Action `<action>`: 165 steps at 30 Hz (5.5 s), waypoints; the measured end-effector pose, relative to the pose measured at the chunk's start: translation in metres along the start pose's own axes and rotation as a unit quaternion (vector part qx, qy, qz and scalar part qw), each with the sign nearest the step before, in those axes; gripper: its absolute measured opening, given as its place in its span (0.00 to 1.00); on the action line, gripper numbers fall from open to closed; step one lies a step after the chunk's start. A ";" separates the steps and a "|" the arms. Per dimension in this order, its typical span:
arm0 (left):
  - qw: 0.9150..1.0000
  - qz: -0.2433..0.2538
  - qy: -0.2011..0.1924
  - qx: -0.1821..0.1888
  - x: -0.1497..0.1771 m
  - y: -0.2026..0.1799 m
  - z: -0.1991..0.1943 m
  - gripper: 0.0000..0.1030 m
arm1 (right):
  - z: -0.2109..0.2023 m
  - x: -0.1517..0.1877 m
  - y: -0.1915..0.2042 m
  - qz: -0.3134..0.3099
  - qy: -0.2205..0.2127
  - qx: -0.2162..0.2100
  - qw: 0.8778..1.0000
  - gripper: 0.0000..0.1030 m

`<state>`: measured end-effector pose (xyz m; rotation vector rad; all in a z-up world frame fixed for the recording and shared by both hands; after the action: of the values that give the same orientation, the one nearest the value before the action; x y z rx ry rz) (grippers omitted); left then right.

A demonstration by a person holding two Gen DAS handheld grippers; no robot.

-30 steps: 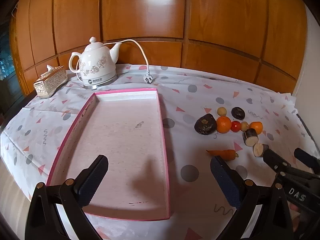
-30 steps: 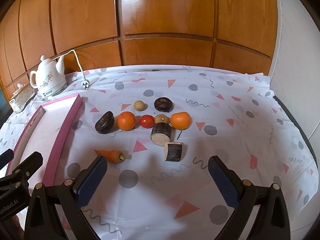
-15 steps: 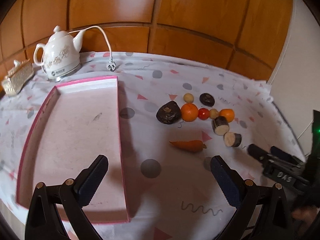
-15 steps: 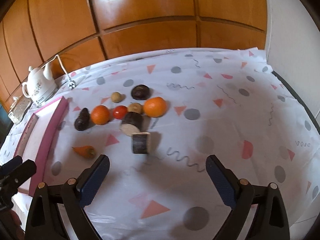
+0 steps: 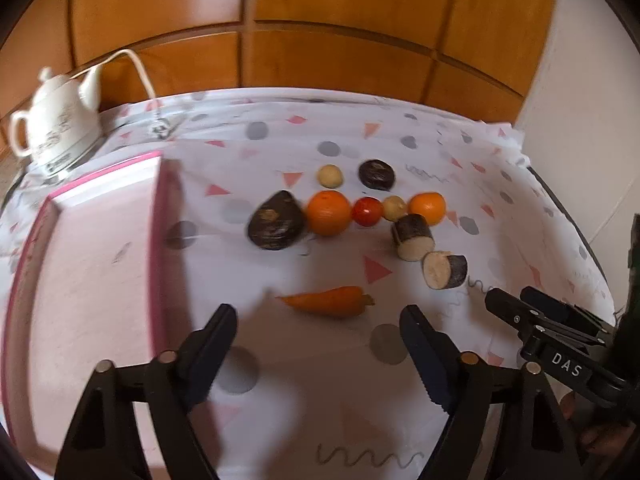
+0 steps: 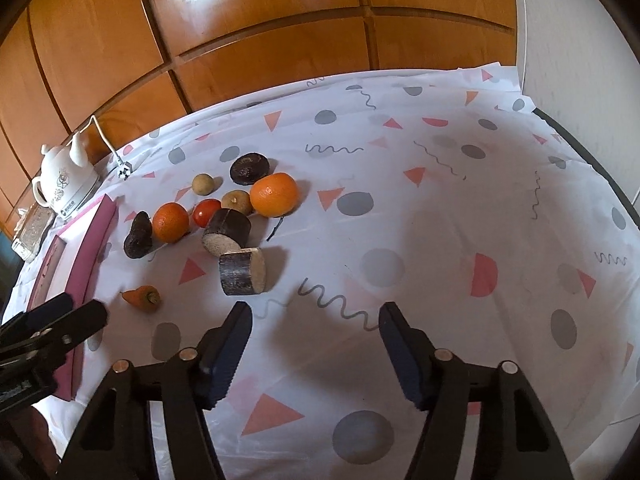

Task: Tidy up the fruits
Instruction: 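Grasp the carrot with the left tool while the right tool grasps a small eggplant slice, then carry the carrot into the pink tray and release it while the right tool drops its slice there, then grasp the dark avocado with the left tool while the right tool grasps an orange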

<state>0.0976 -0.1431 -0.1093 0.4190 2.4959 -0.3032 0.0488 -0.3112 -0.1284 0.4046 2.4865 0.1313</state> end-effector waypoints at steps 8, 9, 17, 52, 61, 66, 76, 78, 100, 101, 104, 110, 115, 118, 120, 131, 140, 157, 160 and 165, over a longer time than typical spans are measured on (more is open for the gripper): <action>0.997 0.073 -0.001 -0.012 -0.009 -0.021 0.030 0.62 | 0.001 -0.001 0.001 -0.004 -0.001 -0.005 1.000 0.65; 0.997 0.076 -0.001 -0.017 -0.010 -0.020 0.034 0.60 | 0.002 0.000 0.002 -0.004 0.000 -0.007 1.000 0.65; 0.999 0.045 -0.010 -0.025 -0.004 0.001 0.047 0.32 | 0.002 -0.005 0.016 -0.018 -0.008 -0.024 1.000 0.53; 0.999 -0.011 -0.031 0.005 0.008 0.010 0.015 0.13 | 0.022 -0.009 0.056 -0.057 0.000 -0.045 0.997 0.22; 0.997 -0.045 -0.069 -0.001 -0.005 0.032 -0.025 0.13 | 0.005 -0.005 0.092 -0.120 -0.023 -0.058 0.991 0.22; 0.992 -0.085 -0.090 -0.025 -0.013 0.071 -0.048 0.13 | -0.001 -0.004 0.126 -0.148 -0.018 -0.098 0.984 0.22; 0.976 -0.156 -0.086 -0.124 -0.007 0.177 -0.061 0.13 | -0.013 -0.014 0.205 -0.231 -0.011 -0.168 0.958 0.22; 0.973 -0.166 -0.081 -0.141 -0.005 0.193 -0.060 0.13 | -0.014 -0.018 0.225 -0.247 -0.009 -0.181 0.952 0.22; 0.947 -0.240 -0.094 -0.190 0.021 0.246 -0.085 0.53 | 0.017 -0.025 0.316 -0.240 0.020 -0.204 0.949 0.28; 0.946 -0.242 -0.097 -0.191 0.021 0.246 -0.086 0.55 | 0.017 -0.025 0.313 -0.237 0.015 -0.199 0.951 0.29; 0.945 -0.238 -0.109 -0.196 0.021 0.243 -0.093 0.65 | 0.013 -0.024 0.300 -0.230 0.000 -0.184 0.956 0.31; 0.950 -0.217 -0.119 -0.190 0.016 0.227 -0.098 0.66 | 0.003 -0.028 0.264 -0.208 -0.031 -0.145 0.967 0.31; 0.959 -0.196 -0.122 -0.162 0.010 0.205 -0.096 0.66 | 0.001 -0.031 0.224 -0.168 -0.036 -0.134 0.976 0.31; 0.966 -0.185 -0.119 -0.138 0.006 0.189 -0.092 0.66 | 0.002 -0.031 0.198 -0.147 -0.033 -0.121 0.981 0.34; 0.969 -0.174 -0.119 -0.125 0.003 0.178 -0.091 0.66 | 0.003 -0.030 0.177 -0.132 -0.030 -0.109 0.985 0.35; 0.983 -0.121 -0.113 -0.081 -0.012 0.125 -0.079 0.69 | 0.014 -0.025 0.103 -0.070 -0.023 -0.060 0.995 0.35; 0.994 -0.059 -0.079 -0.051 -0.024 0.075 -0.049 0.70 | 0.016 -0.022 0.074 -0.043 -0.018 -0.046 0.998 0.35; 0.996 -0.075 -0.012 -0.047 -0.047 0.052 0.038 0.70 | 0.022 -0.028 0.049 -0.011 -0.018 -0.044 0.999 0.35; 0.996 -0.079 -0.003 -0.047 -0.049 0.055 0.050 0.70 | 0.023 -0.031 0.045 -0.005 -0.018 -0.044 0.999 0.35; 0.995 -0.090 0.001 -0.041 -0.053 0.058 0.062 0.76 | 0.025 -0.042 0.037 0.006 -0.021 -0.043 0.999 0.35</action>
<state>0.1917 -0.1210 -0.1348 0.1606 2.5434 -0.2686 0.1053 -0.2897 -0.1184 0.3815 2.4267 0.2323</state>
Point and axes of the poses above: each gripper's, at about its wrist camera, not at the fingertips, and z roughly the way its jaws point, y to its left, x to its underside, the point moved 10 cm from there along z, roughly the way its jaws point, and after that the axes turned 3 degrees about y, right-handed, at the moved point
